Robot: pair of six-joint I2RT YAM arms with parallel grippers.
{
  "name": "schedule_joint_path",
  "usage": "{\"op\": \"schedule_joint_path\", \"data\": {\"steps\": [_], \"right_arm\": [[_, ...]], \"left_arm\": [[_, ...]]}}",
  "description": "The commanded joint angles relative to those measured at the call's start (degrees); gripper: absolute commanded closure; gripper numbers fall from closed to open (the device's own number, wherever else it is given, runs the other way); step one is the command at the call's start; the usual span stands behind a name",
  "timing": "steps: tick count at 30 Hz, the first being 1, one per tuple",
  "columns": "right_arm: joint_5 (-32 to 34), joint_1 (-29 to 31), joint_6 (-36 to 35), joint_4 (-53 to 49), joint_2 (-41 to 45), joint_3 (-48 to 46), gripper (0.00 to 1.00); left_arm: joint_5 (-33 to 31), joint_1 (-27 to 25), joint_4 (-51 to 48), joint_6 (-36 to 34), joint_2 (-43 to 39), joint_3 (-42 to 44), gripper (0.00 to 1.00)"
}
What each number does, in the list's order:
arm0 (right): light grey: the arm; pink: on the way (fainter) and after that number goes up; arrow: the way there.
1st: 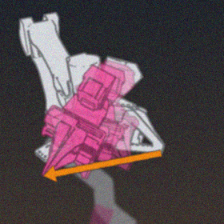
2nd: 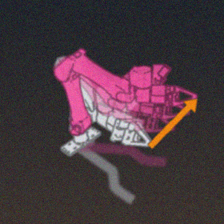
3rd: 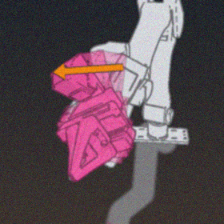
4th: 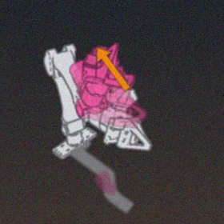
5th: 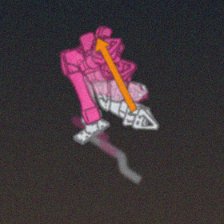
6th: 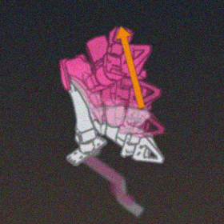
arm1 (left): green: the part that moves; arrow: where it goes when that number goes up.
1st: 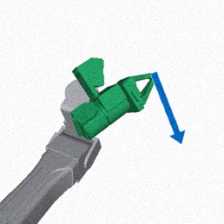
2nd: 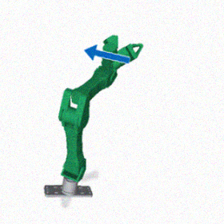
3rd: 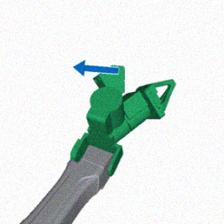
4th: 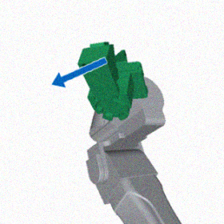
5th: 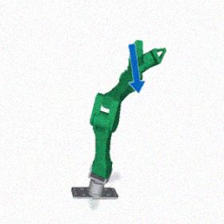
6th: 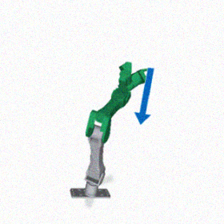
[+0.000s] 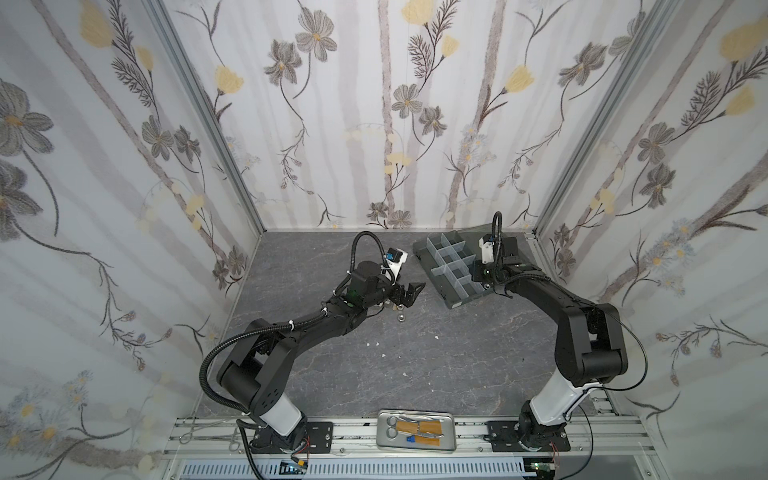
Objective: Sort the screws and nuts into containers
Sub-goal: 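Carry the silver hex nut to the box compartment and release it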
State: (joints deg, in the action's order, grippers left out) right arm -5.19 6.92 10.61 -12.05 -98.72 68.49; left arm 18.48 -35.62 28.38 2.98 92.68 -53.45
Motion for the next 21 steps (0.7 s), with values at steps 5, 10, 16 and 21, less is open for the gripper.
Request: {"op": "schedule_joint_path", "data": {"steps": [5, 10, 16, 21], "right_arm": [[12.55, -3.73, 3.79, -3.76, -2.39, 0.85, 0.77], [8.37, -4.44, 3.65, -1.83, -4.62, 0.57, 0.76], [6.26, -3.77, 3.26, 0.27, -5.69, 0.68, 0.74], [7.93, -2.88, 3.19, 0.08, -6.95, 1.74, 0.55]], "left_arm": [[-0.78, -0.18, 0.19, -1.39, 1.61, -1.23, 0.0], [-2.57, -0.16, 2.89, -0.58, 1.82, 1.5, 0.0], [-4.21, -0.17, 6.52, 1.1, 1.8, 3.89, 0.0], [-6.01, -0.22, 7.83, 1.51, 1.84, 4.4, 0.0]]}}
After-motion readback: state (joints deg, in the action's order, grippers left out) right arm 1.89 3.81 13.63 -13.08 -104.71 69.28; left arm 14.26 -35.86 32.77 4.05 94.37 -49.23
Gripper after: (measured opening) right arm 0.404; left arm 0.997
